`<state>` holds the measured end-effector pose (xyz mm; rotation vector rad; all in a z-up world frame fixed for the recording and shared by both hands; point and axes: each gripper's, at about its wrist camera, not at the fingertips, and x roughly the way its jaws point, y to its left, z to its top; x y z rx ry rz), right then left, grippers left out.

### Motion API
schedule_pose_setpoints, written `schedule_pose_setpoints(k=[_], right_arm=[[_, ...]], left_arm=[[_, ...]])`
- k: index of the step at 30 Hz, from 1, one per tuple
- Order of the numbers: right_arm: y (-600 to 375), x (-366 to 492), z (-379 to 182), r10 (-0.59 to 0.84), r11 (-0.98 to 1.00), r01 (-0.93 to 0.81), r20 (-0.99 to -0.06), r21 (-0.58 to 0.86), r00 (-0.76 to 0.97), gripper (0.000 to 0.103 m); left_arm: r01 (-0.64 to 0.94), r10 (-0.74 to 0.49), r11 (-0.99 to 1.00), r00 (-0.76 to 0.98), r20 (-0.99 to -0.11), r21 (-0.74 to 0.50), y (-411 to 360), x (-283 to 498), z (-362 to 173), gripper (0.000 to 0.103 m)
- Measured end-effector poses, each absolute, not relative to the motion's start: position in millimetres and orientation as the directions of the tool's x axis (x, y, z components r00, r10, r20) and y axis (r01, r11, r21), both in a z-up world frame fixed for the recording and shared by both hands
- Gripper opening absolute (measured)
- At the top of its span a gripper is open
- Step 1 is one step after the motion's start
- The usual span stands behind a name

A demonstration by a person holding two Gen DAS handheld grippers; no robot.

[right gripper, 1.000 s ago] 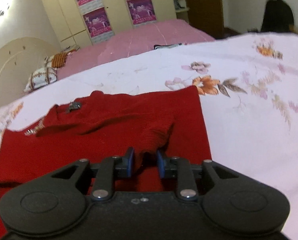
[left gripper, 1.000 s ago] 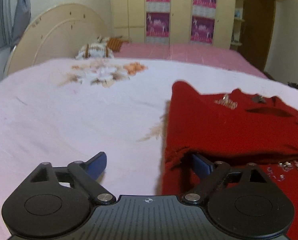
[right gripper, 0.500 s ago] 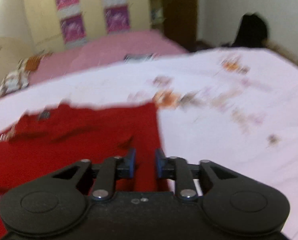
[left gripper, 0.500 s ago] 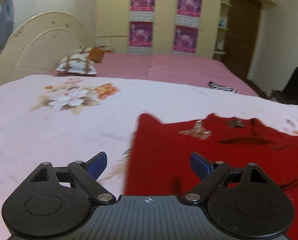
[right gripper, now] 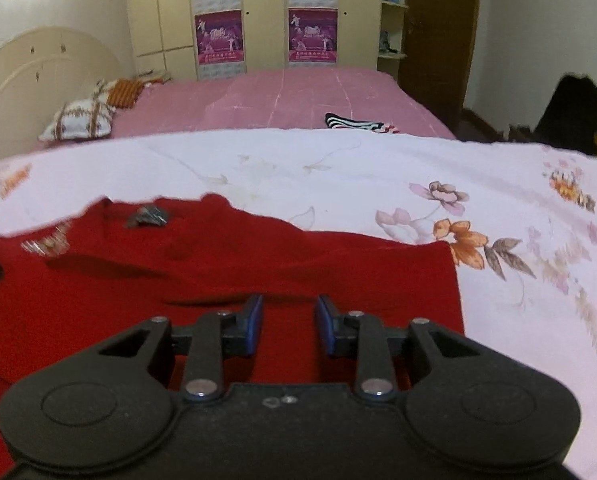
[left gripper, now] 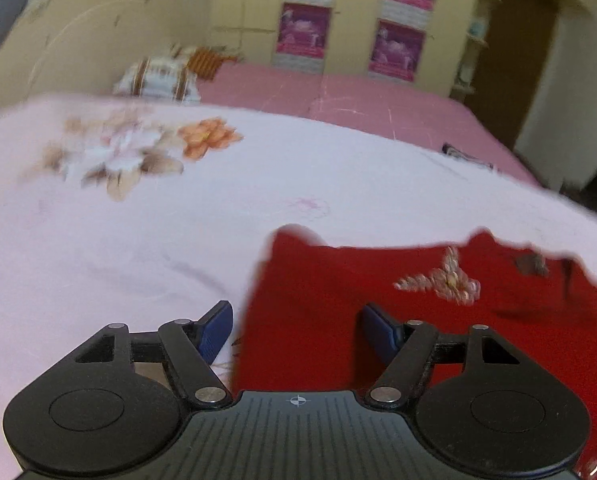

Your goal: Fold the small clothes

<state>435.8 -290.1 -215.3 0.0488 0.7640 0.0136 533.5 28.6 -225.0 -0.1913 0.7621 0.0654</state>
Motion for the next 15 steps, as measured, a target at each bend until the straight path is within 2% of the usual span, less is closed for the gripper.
schedule_pose_setpoints(k=[4, 6, 9, 12, 14, 15], right_arm=[[-296.7, 433.6, -213.7, 0.021, 0.998, 0.026, -0.682, 0.058, 0.732, 0.028], [-296.4, 428.9, -205.1, 0.026, 0.997, 0.027, -0.671, 0.068, 0.741, 0.031], [-294.1, 423.7, -193.4, 0.022, 0.999, 0.014, -0.632, 0.051, 0.775, 0.034], [-292.7, 430.2, -192.9, 0.033, 0.998, 0.004, -0.641, 0.056, 0.767, 0.034], [-291.2, 431.4, -202.2, 0.018, 1.000, -0.004, -0.674, 0.023, 0.738, 0.033], [-295.6, 431.7, -210.5, 0.014, 1.000, -0.001, -0.701, 0.019, 0.713, 0.032]], left_arm=[[-0.138, 0.023, 0.984, 0.718, -0.696, -0.109, 23.6, 527.7, -217.6, 0.071], [-0.141, 0.010, 0.979, 0.753, -0.658, -0.145, 23.1, 515.9, -204.5, 0.071], [-0.071, 0.003, 0.994, 0.791, -0.612, -0.086, 5.6, 508.3, -193.6, 0.071], [-0.087, 0.024, 0.994, 0.754, -0.657, -0.063, 0.6, 521.1, -204.8, 0.071], [-0.126, 0.044, 0.990, 0.713, -0.700, -0.067, 6.3, 528.9, -218.9, 0.071], [-0.124, 0.031, 0.989, 0.724, -0.690, -0.085, 9.5, 528.1, -220.6, 0.072]])
